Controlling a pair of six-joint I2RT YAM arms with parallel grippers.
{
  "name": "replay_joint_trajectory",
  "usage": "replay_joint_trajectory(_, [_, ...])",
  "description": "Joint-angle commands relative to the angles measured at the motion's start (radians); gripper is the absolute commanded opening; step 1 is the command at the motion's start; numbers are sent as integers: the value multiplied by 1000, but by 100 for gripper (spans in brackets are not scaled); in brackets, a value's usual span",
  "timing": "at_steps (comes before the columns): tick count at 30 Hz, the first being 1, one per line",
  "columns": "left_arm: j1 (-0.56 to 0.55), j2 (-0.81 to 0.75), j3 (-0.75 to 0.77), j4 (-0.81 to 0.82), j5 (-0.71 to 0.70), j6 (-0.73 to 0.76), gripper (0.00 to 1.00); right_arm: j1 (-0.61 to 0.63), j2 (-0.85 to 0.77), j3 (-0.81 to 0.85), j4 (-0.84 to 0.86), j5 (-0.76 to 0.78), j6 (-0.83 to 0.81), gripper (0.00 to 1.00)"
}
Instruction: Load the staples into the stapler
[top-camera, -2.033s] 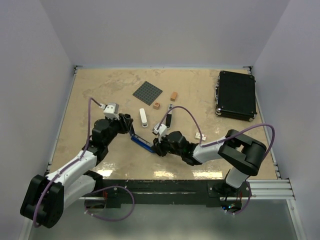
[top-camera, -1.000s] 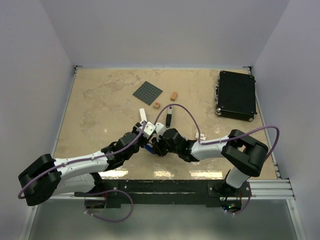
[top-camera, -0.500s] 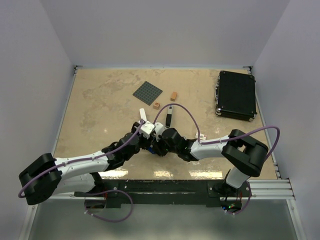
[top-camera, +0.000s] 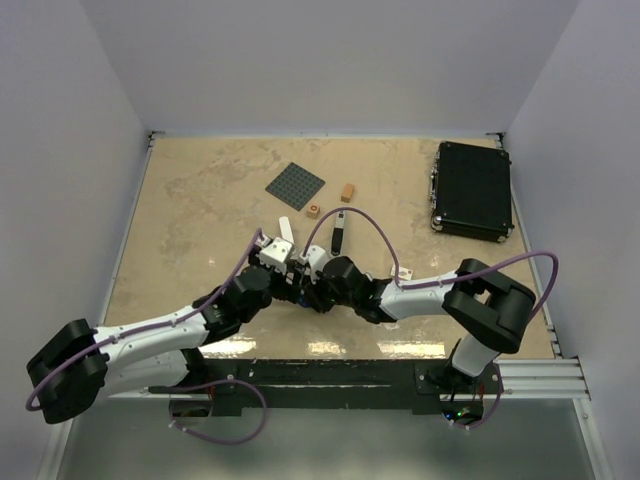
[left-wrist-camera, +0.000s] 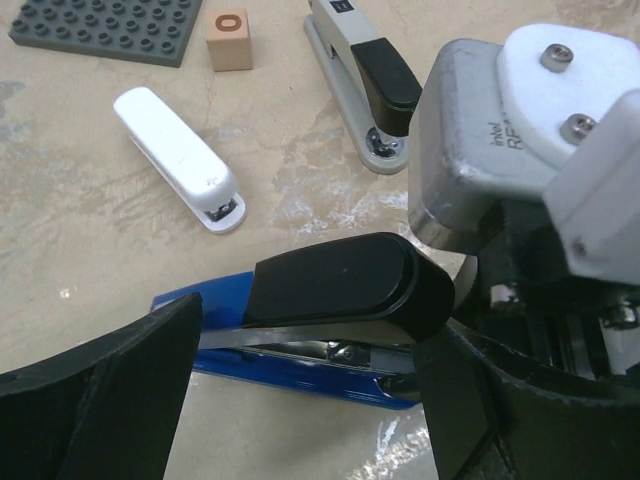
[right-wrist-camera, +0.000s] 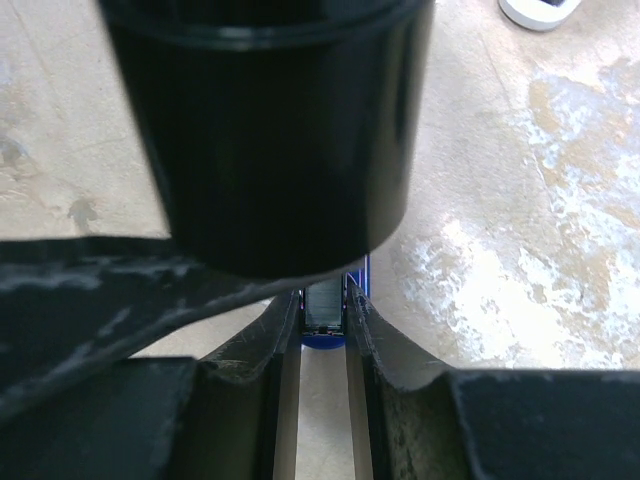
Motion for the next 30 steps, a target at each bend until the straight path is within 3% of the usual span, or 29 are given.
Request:
replay_joint_trajectory(1, [-9, -109, -28, 145, 485, -134, 93, -24, 5, 84, 229, 84, 11, 1])
replay_joint_trajectory(4, [36, -129, -40, 149, 571, -140, 99, -28, 8, 91, 197, 81, 5, 2])
replay_joint_trajectory(9, [56, -105, -29, 157, 688, -122, 100, -37, 14, 116, 153, 49, 0, 4])
replay_joint_trajectory(14, [65, -117, -3, 87, 667, -106, 100, -48, 19, 134, 111, 41, 3, 5])
replay_joint_trajectory(18, [80, -204, -20, 41, 531, -103, 100, -56, 19, 133, 84, 40, -3, 10])
replay_joint_trajectory(22, [85, -333, -12, -54, 388, -80, 100, -56, 8, 131, 30, 30, -1, 27])
replay_joint_trajectory(30, [88, -549, 11, -141, 30, 9, 100, -57, -45, 136, -86, 15, 25, 49])
